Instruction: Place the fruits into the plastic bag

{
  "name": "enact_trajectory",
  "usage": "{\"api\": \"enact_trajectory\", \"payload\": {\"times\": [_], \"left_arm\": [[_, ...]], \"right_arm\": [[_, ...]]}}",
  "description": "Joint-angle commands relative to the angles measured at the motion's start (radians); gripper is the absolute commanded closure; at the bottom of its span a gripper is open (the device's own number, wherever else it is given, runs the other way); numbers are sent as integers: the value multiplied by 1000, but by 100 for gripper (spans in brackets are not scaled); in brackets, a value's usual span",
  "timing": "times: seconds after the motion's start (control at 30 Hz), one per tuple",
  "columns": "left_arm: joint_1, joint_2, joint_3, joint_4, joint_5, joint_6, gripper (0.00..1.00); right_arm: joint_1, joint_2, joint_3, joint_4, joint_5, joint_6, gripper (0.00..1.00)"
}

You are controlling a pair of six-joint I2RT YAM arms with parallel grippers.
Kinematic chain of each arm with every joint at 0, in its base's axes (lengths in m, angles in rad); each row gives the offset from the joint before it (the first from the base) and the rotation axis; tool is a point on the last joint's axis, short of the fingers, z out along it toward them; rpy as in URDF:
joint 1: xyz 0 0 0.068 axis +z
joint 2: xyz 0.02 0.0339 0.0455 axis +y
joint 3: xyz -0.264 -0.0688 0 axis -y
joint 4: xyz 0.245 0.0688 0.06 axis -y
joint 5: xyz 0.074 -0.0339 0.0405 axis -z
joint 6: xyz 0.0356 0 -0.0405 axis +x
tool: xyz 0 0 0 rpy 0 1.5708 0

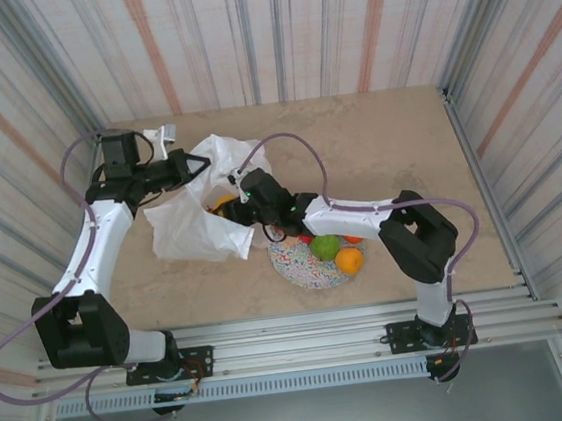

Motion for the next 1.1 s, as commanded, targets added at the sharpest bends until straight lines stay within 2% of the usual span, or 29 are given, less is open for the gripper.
{"api": "enact_trajectory", "payload": {"times": [0.0,0.2,0.63,0.83,1.07], "left_arm": [[-15,11,28,-4,-4,26,100],[-38,6,30,-7,-6,25,100],[-42,7,26,-5,-10,14,100],[-42,8,25,-7,-16,13,100],[-42,10,25,-17,-25,17,100]], "right_arm": [[6,43,51,33,81,50,42],[6,71,67,44,186,81,42],[9,227,217,59,166,138,36],[-8,250,227,47,188,171,29],[-20,219,221,-12,228,182,9]]}}
